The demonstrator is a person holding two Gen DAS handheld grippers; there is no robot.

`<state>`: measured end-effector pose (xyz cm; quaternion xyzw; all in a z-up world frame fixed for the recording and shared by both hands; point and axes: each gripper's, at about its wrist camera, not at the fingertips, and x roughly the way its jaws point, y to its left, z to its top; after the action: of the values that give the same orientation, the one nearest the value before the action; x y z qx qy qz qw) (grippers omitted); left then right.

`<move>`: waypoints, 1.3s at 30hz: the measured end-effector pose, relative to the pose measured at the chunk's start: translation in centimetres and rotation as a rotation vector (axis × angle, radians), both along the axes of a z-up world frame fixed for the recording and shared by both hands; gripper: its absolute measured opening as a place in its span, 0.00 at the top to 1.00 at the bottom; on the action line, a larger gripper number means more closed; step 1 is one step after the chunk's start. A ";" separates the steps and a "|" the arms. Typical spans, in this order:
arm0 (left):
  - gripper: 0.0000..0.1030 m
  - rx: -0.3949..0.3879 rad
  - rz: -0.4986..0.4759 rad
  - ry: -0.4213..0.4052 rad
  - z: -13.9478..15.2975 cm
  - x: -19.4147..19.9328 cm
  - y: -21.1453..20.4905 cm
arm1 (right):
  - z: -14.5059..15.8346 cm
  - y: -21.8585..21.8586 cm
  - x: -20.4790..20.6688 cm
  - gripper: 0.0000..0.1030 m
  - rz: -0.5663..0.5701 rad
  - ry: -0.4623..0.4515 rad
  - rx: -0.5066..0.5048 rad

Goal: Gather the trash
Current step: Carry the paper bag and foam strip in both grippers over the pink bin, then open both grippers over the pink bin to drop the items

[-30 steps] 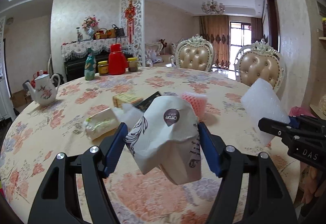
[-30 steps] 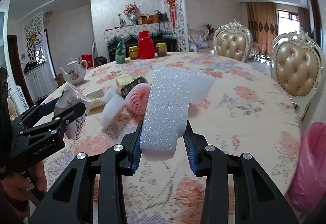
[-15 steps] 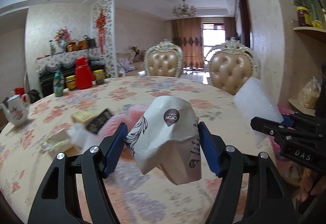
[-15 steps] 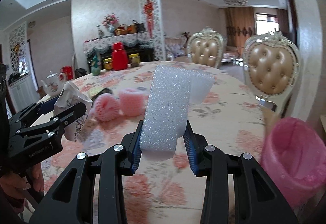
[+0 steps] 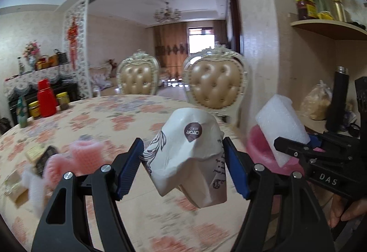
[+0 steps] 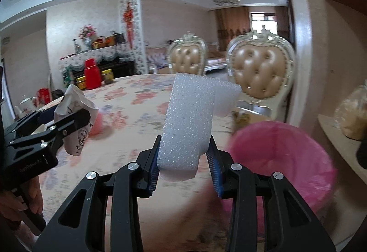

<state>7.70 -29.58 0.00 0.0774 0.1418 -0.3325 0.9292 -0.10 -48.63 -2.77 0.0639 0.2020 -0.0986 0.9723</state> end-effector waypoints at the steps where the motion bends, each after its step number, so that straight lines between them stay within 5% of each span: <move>1: 0.34 -0.001 -0.018 0.002 0.0 -0.1 -0.9 | -0.1 -0.9 -0.3 0.64 -0.018 0.000 -0.005; 14: 0.34 0.007 -0.285 0.068 -0.6 -1.0 -14.4 | -1.8 -11.9 -1.8 0.64 -0.138 0.065 -0.005; 22: 0.34 0.054 -0.341 0.155 -2.8 0.2 -21.3 | -3.5 -15.4 -0.7 0.64 -0.154 0.119 -0.002; 32: 0.34 0.042 -0.323 0.204 -3.4 2.3 -23.3 | -3.9 -17.4 0.7 0.62 -0.145 0.131 -0.013; 34: 0.31 0.031 -0.303 0.201 -3.2 2.7 -22.6 | -3.9 -17.6 1.0 0.58 -0.146 0.132 -0.002; 36: 0.27 0.032 -0.283 0.183 -3.0 2.9 -21.5 | -3.8 -17.7 0.9 0.40 -0.164 0.126 -0.004; 39: 0.19 0.039 -0.247 0.146 -2.7 3.2 -19.3 | -3.4 -17.6 0.6 0.38 -0.177 0.108 -0.005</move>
<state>10.95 -48.92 -2.67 0.0881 0.2047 -0.4460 0.8668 0.50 -66.24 -6.16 0.0738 0.2475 -0.1880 0.9476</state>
